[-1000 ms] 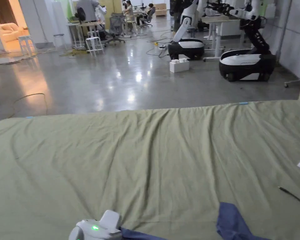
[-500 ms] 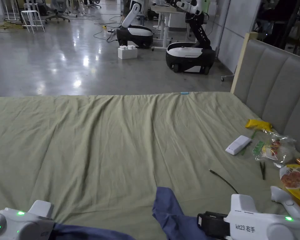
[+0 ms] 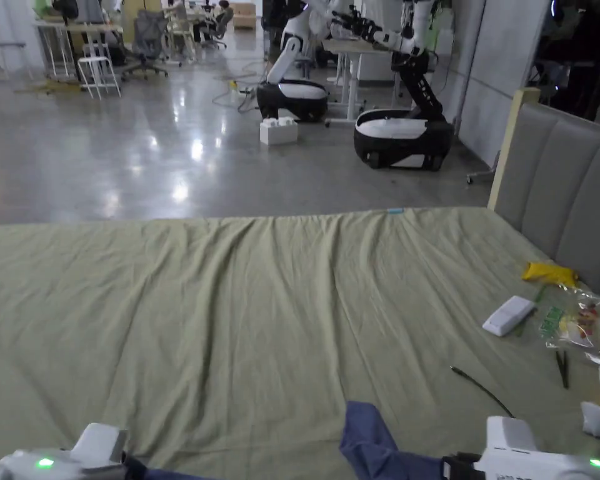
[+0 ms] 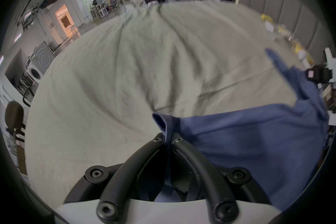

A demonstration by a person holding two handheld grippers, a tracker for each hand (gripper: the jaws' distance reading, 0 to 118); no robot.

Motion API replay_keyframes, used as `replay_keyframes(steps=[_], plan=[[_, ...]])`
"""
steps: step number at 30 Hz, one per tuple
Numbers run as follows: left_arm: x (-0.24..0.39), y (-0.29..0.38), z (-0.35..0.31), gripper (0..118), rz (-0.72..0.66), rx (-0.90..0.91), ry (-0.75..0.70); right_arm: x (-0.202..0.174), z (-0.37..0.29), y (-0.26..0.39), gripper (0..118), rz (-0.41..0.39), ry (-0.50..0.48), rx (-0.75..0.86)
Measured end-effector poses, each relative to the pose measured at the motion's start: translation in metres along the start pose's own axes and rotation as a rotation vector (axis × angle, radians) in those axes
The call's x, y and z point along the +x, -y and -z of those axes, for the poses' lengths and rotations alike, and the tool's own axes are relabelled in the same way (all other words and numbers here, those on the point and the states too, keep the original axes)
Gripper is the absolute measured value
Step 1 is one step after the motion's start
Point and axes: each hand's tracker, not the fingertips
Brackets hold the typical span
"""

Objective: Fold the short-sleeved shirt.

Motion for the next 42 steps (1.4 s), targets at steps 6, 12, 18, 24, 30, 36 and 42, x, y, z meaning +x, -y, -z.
replay_keyframes(steps=[6,12,18,24,30,36,42], plan=[[-0.041,0.011,-0.163,5,-0.156,0.342,0.067,-0.011,-0.086,-0.009,4,0.0,-0.041,0.202],[-0.058,0.024,-0.317,5,-0.176,0.575,-0.005,-0.029,-0.18,-0.032,3,-0.024,-0.025,0.418],[-0.07,0.022,-0.411,5,-0.218,0.727,-0.055,-0.074,-0.262,-0.068,3,-0.084,-0.008,0.604],[-0.083,0.005,-0.462,5,-0.231,0.831,-0.139,-0.128,-0.322,-0.11,3,-0.187,0.055,0.749],[-0.088,-0.009,-0.498,5,-0.235,0.913,-0.181,-0.156,-0.363,-0.143,3,-0.243,0.108,0.865],[-0.095,-0.028,-0.521,5,-0.213,0.952,-0.232,-0.158,-0.387,-0.163,3,-0.263,0.156,0.934],[-0.1,-0.045,-0.523,5,-0.234,0.981,-0.247,-0.154,-0.392,-0.177,3,-0.256,0.188,0.944]])
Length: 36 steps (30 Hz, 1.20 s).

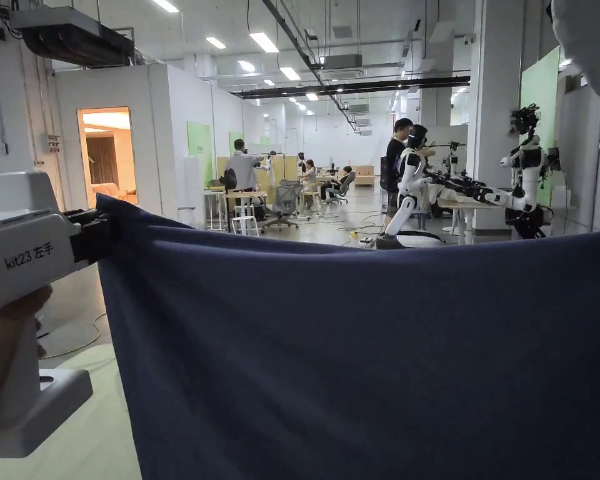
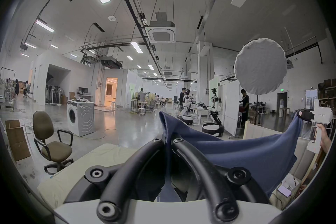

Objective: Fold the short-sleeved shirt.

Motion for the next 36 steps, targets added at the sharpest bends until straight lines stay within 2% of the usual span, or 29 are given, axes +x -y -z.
replay_keyframes(steps=[5,12,13,16,17,25,36], plan=[[0.007,0.004,0.011,5,0.022,-0.007,-0.012,0.007,0.013,0.006,3,0.022,0.005,-0.048],[0.011,0.016,0.046,5,0.009,-0.047,-0.026,0.008,0.018,0.008,3,-0.006,0.016,-0.065],[0.011,0.018,0.052,5,0.008,-0.047,-0.027,-0.01,0.041,0.012,3,-0.056,-0.124,0.024],[0.013,0.023,0.074,5,0.023,-0.049,-0.036,-0.022,0.06,0.018,3,-0.05,-0.098,0.012],[0.014,0.025,0.083,5,0.026,-0.053,-0.042,-0.015,0.067,0.022,3,-0.021,-0.003,-0.035],[0.018,0.052,0.162,5,-0.006,-0.105,-0.096,-0.04,0.131,0.041,3,-0.104,0.038,0.005],[0.028,0.091,0.245,5,0.042,-0.187,-0.111,-0.049,0.221,0.064,3,-0.124,0.095,-0.017]])
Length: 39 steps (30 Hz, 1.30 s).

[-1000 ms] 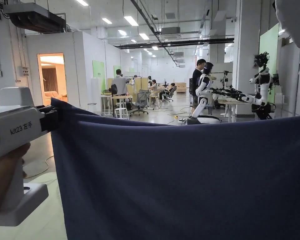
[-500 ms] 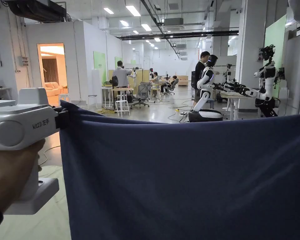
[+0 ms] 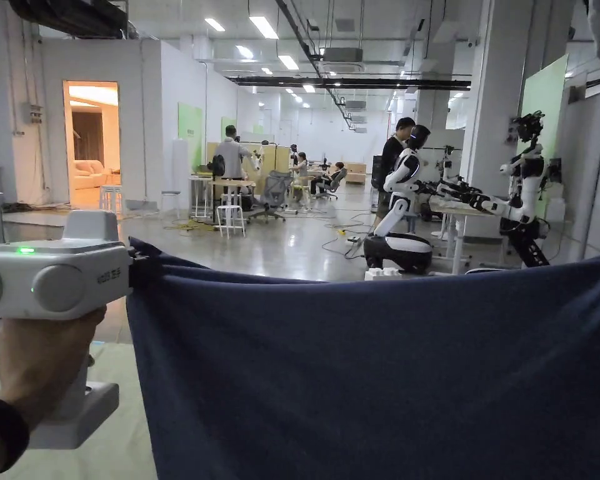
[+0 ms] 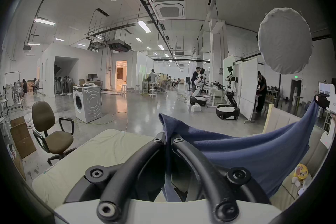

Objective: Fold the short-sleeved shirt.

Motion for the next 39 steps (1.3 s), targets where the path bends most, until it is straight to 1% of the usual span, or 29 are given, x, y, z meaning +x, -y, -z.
replay_keyframes(steps=[2,5,7,9,11,14,15,16,17,18,19,20,21,22,23,24,25,27,28,30,31,33,35,39], plan=[[0.005,0.001,0.016,5,0.016,-0.007,-0.019,-0.006,0.009,0.003,3,0.006,0.008,-0.015],[0.01,0.005,0.04,5,0.008,-0.039,-0.033,-0.015,0.026,0.009,3,-0.011,0.016,-0.032],[0.013,0.01,0.049,5,0.024,-0.035,-0.046,-0.018,0.038,0.014,3,-0.008,0.01,-0.052],[0.015,0.016,0.052,5,0.027,-0.032,-0.042,-0.021,0.034,0.023,3,-0.008,0.006,-0.052],[0.012,0.033,0.045,5,-0.012,-0.046,-0.019,-0.021,0.029,0.04,3,-0.001,-0.017,-0.073],[0.008,0.069,0.029,5,-0.023,-0.079,0.012,-0.015,0.003,0.077,3,0.029,-0.071,-0.133],[0.006,0.089,0.021,5,-0.041,-0.113,0.046,-0.012,-0.006,0.091,3,0.0,-0.086,-0.131],[0.004,0.107,0.015,5,-0.04,-0.161,0.065,-0.008,-0.015,0.111,3,0.018,-0.097,-0.229],[0.001,0.125,0.004,5,-0.074,-0.17,0.075,-0.004,-0.021,0.129,3,0.013,-0.099,-0.223],[-0.003,0.145,-0.006,5,-0.118,-0.181,0.087,0.002,-0.032,0.148,3,0.03,-0.127,-0.266],[-0.005,0.161,-0.016,5,-0.136,-0.209,0.105,0.007,-0.044,0.167,3,0.076,-0.12,-0.328],[-0.008,0.181,-0.031,5,-0.163,-0.22,0.11,0.011,-0.057,0.18,3,0.041,-0.138,-0.317],[-0.009,0.2,-0.045,5,-0.169,-0.25,0.116,0.014,-0.076,0.2,3,0.062,-0.158,-0.369],[-0.017,0.218,-0.051,5,-0.149,-0.276,0.151,0.02,-0.091,0.211,3,0.053,-0.156,-0.346],[-0.019,0.234,-0.069,5,-0.122,-0.262,0.148,0.027,-0.108,0.226,3,0.08,-0.2,-0.388],[-0.02,0.247,-0.085,5,-0.111,-0.279,0.149,0.034,-0.126,0.238,3,0.12,-0.206,-0.375],[-0.026,0.262,-0.104,5,-0.121,-0.291,0.167,0.036,-0.151,0.247,3,0.136,-0.195,-0.397],[-0.034,0.283,-0.137,5,-0.204,-0.294,0.208,0.045,-0.186,0.268,3,0.171,-0.186,-0.403],[-0.037,0.291,-0.147,5,-0.206,-0.307,0.188,0.05,-0.2,0.277,3,0.193,-0.19,-0.432],[-0.047,0.313,-0.185,5,-0.227,-0.321,0.188,0.052,-0.24,0.293,3,0.224,-0.167,-0.449],[-0.051,0.32,-0.197,5,-0.228,-0.325,0.192,0.055,-0.255,0.299,3,0.239,-0.174,-0.47],[-0.06,0.335,-0.221,5,-0.249,-0.346,0.185,0.062,-0.293,0.313,3,0.29,-0.183,-0.459],[-0.064,0.347,-0.244,5,-0.271,-0.346,0.163,0.063,-0.324,0.323,3,0.326,-0.146,-0.459],[-0.071,0.365,-0.27,5,-0.249,-0.356,0.166,0.065,-0.365,0.339,3,0.326,-0.103,-0.508]])
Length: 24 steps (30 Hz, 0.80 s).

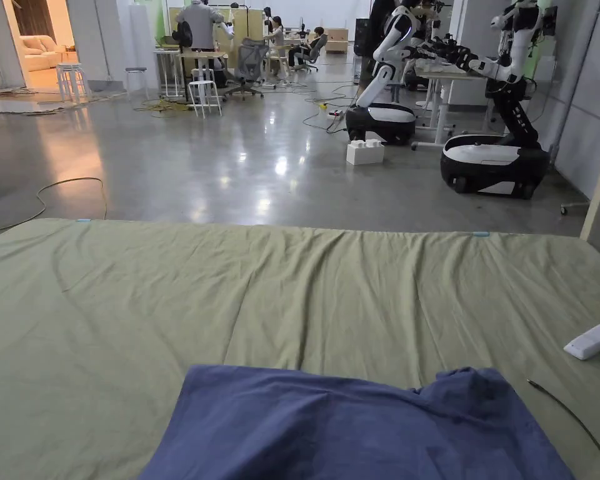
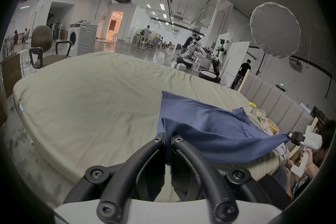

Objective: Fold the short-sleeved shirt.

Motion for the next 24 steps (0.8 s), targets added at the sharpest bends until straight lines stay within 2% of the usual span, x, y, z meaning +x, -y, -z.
replay_keyframes(steps=[2,4,7,11,12,13,14,15,16,18,21,24], plan=[[-0.008,0.009,0.0,5,-0.046,-0.023,0.007,0.006,-0.003,0.01,3,-0.003,0.007,-0.047],[-0.015,0.02,0.004,5,-0.036,-0.04,-0.002,0.01,-0.001,0.023,3,0.021,0.003,-0.096],[-0.018,0.04,0.015,5,0.004,-0.127,-0.025,0.017,0.007,0.036,3,0.001,0.027,-0.143],[-0.023,0.061,0.023,6,-0.012,-0.186,-0.041,0.023,0.008,0.053,3,-0.025,0.038,-0.206],[-0.024,0.064,0.024,13,-0.021,-0.188,-0.061,0.024,0.007,0.056,6,-0.029,0.033,-0.221],[-0.027,0.067,0.025,30,-0.038,-0.202,-0.071,0.027,0.007,0.058,19,-0.038,0.032,-0.242],[-0.03,0.065,0.024,60,-0.046,-0.213,-0.084,0.029,0.006,0.06,54,-0.049,0.035,-0.264],[-0.033,0.063,0.023,81,-0.042,-0.22,-0.105,0.031,0.004,0.063,74,-0.061,0.049,-0.277],[-0.033,0.062,0.021,93,-0.032,-0.219,-0.127,0.032,0.001,0.064,81,-0.066,0.061,-0.275],[-0.028,0.053,0.007,95,0.033,-0.177,-0.159,0.036,-0.013,0.057,79,-0.071,0.08,-0.253],[-0.005,0.029,-0.02,96,0.228,-0.101,-0.208,0.029,-0.038,0.031,79,-0.005,0.088,-0.173],[0.028,0.001,-0.053,95,0.317,0.037,-0.167,0.007,-0.068,-0.002,79,0.05,0.017,0.008]])
